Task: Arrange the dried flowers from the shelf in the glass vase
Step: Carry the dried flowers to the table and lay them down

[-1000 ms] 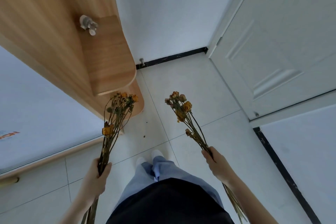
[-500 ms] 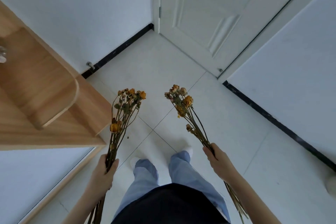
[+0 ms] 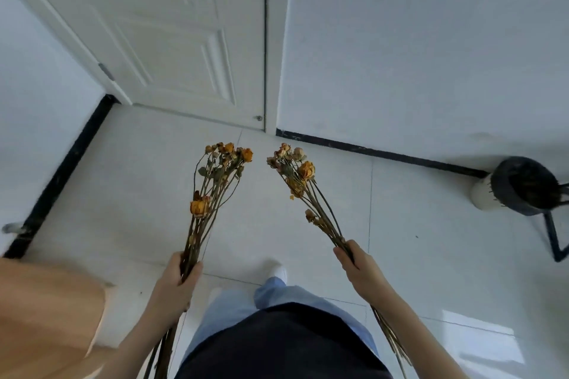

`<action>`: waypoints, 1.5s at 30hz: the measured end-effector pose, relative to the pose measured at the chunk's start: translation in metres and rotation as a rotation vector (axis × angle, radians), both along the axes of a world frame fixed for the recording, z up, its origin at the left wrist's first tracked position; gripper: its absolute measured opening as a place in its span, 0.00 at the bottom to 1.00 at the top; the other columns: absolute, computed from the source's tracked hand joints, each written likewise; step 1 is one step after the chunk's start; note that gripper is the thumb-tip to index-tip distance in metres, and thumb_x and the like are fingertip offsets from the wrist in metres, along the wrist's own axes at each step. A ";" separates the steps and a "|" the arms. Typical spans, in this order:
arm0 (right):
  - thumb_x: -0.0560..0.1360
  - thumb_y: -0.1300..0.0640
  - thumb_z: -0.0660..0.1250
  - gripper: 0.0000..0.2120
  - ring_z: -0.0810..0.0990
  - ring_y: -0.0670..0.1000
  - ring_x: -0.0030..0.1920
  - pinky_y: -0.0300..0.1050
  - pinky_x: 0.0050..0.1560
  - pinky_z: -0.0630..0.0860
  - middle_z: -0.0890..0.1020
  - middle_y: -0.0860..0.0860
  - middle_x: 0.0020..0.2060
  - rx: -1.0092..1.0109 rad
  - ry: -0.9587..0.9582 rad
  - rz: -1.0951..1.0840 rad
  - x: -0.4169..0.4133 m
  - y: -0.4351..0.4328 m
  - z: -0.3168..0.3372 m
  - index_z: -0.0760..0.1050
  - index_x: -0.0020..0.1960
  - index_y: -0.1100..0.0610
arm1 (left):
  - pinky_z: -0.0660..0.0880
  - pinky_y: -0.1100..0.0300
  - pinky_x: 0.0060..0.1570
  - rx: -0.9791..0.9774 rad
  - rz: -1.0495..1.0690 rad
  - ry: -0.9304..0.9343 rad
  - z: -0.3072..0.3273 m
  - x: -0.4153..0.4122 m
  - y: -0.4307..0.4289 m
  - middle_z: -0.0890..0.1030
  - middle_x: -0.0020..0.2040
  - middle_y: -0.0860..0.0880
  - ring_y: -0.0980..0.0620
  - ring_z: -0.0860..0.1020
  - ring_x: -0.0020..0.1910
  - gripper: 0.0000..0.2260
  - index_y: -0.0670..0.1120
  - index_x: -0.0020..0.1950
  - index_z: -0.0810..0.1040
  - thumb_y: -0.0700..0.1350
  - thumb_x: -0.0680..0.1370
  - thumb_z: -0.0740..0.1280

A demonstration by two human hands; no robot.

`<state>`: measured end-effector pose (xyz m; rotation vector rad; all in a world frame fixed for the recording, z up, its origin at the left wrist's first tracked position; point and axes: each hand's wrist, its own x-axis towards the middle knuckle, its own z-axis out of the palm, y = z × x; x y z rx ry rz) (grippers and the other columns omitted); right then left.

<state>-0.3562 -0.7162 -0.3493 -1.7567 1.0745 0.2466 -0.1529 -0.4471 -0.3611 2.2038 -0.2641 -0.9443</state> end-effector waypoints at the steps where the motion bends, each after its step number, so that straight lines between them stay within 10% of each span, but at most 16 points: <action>1: 0.80 0.52 0.57 0.13 0.61 0.47 0.28 0.40 0.29 0.60 0.66 0.49 0.28 0.001 -0.006 -0.053 -0.008 -0.007 0.000 0.64 0.40 0.58 | 0.69 0.60 0.21 -0.013 -0.054 -0.011 0.002 0.005 -0.019 0.69 0.28 0.47 0.54 0.69 0.21 0.03 0.51 0.47 0.68 0.47 0.79 0.61; 26: 0.80 0.52 0.58 0.14 0.61 0.48 0.29 0.43 0.29 0.60 0.65 0.49 0.29 -0.036 0.024 -1.294 -0.150 -0.157 -0.016 0.62 0.38 0.56 | 0.66 0.62 0.20 -0.012 -1.168 0.110 0.003 -0.037 -0.520 0.69 0.28 0.48 0.55 0.68 0.21 0.06 0.47 0.49 0.70 0.49 0.79 0.62; 45: 0.80 0.52 0.57 0.14 0.62 0.46 0.28 0.40 0.29 0.61 0.66 0.47 0.28 -0.011 -0.034 -1.501 -0.385 -0.312 -0.018 0.62 0.37 0.52 | 0.67 0.62 0.20 0.036 -1.414 0.083 -0.004 -0.295 -0.747 0.71 0.28 0.47 0.56 0.67 0.20 0.04 0.55 0.49 0.68 0.47 0.78 0.62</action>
